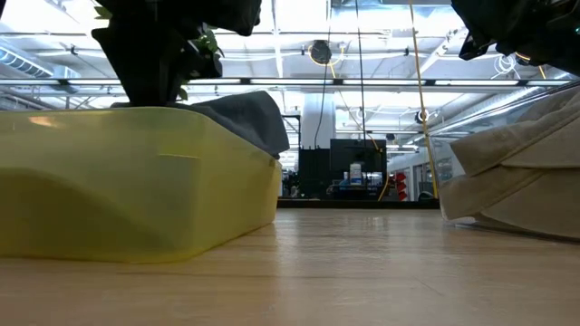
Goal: Pick & Place hat
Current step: Put the blue cap into the yellow bin, then return to Home Position
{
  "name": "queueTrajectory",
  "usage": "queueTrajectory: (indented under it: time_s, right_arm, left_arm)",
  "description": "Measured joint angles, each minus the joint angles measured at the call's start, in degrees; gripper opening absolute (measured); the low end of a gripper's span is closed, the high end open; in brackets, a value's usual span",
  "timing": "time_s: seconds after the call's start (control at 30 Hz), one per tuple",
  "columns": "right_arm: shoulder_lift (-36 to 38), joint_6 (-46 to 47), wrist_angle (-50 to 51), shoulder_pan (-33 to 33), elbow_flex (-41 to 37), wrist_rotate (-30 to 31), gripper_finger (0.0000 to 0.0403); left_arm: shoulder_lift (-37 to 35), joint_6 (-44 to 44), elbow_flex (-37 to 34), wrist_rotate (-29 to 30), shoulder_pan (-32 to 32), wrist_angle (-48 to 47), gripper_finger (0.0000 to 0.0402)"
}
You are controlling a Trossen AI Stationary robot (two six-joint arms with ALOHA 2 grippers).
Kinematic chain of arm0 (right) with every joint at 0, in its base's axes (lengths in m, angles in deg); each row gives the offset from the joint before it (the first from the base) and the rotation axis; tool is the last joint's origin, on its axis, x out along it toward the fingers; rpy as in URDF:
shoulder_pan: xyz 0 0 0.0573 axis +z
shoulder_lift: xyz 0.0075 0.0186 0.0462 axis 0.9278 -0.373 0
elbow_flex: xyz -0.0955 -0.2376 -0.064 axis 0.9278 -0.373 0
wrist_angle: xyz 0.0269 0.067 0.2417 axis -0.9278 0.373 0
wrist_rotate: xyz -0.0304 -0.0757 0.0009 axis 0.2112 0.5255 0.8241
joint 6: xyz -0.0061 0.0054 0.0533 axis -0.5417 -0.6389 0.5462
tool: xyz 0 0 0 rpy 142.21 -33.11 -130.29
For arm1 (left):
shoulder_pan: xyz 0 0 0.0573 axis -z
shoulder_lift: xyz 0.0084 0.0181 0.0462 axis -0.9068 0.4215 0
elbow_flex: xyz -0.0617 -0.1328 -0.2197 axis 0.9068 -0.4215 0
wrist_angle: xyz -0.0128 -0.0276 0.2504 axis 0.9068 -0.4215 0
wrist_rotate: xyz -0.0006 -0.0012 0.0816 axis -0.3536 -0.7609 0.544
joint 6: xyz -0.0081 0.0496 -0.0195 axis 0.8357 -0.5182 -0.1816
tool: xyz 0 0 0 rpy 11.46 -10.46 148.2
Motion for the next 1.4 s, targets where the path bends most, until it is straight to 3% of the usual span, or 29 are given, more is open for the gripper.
queueTrajectory:
  time_s: [0.5, 1.03, 1.23, 1.4]
  right_arm:
    - [-0.02, 0.0, 0.42, 0.0, 0.0, -0.02, 0.0]
    - [-0.02, 1.17, 0.91, 0.0, 0.0, -0.02, 0.0]
    - [-0.02, 1.31, 0.87, 0.0, 0.0, -0.02, 0.0]
    - [-0.01, 1.31, 0.87, 0.0, 0.0, -0.02, 0.0]
  left_arm:
    - [0.15, 2.67, -0.15, -0.25, -0.05, 0.64, 0.0024]
    - [-8.22, 7.19, -0.46, 0.28, 0.2, 0.66, 0.0214]
    - [-10.05, 7.23, -0.39, 0.12, -0.01, 0.17, 0.0244]
    - [-13.02, -1.5, -0.31, -1.84, -0.02, 0.11, 0.0239]
